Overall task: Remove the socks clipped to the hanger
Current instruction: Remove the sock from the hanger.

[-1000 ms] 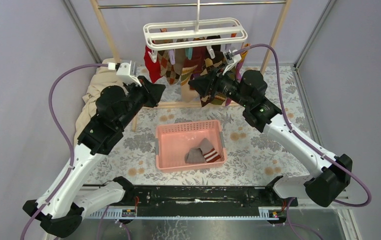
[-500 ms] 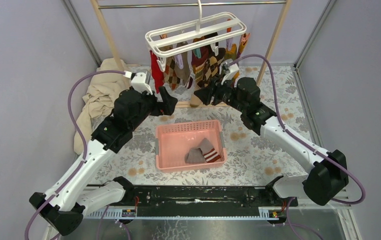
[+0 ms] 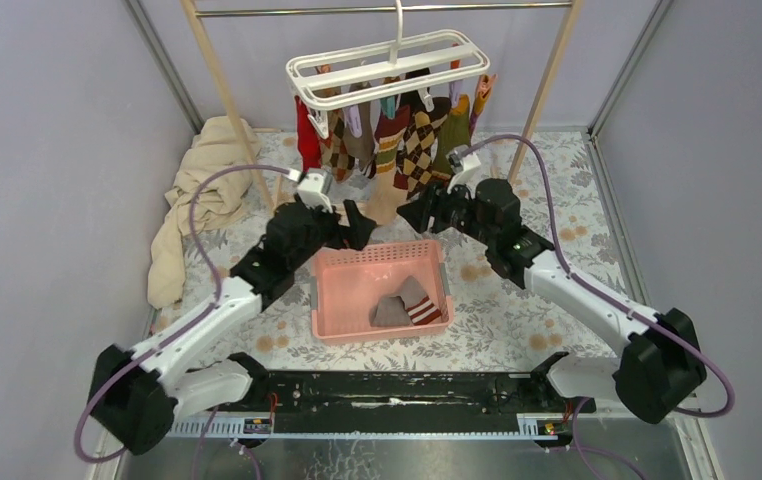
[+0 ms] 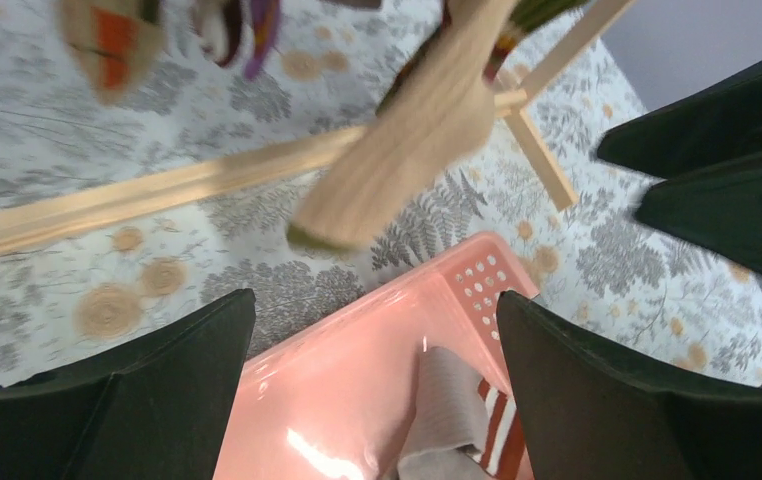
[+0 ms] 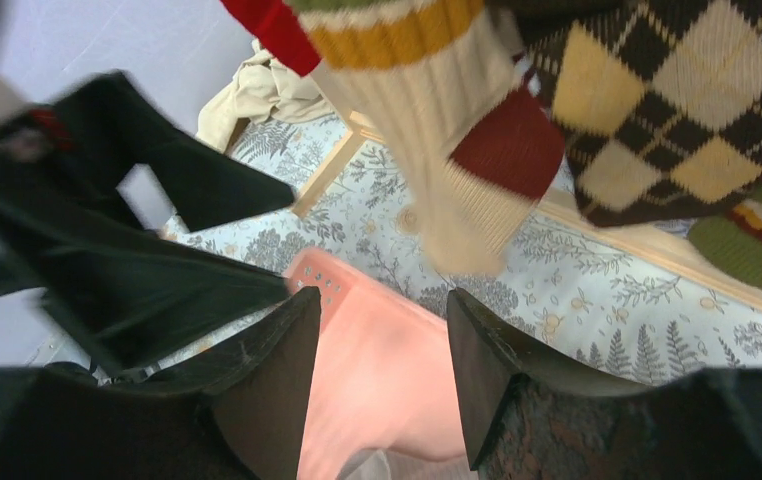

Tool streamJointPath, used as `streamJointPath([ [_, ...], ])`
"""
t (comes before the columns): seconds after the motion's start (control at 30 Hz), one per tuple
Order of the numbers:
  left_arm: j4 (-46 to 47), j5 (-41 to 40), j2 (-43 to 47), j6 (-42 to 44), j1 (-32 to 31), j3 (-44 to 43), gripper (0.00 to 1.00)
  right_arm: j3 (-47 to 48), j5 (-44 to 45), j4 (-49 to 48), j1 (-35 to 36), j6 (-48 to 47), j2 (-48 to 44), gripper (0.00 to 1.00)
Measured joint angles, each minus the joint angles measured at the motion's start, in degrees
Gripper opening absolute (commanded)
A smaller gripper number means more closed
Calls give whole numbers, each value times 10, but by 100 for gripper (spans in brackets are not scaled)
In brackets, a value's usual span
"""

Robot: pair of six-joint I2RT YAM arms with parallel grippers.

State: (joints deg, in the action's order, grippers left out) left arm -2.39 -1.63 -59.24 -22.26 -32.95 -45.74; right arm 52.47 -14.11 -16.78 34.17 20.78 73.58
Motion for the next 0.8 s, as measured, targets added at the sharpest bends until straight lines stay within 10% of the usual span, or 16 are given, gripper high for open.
streamJointPath([
  [0.3,236,54,-278,20,0,22,99,-51,3,12,-10,0,-82,58],
  [0.8,254,-55,-159,27,-8,24,99,-56,-10,-63,-41,16,30,54],
])
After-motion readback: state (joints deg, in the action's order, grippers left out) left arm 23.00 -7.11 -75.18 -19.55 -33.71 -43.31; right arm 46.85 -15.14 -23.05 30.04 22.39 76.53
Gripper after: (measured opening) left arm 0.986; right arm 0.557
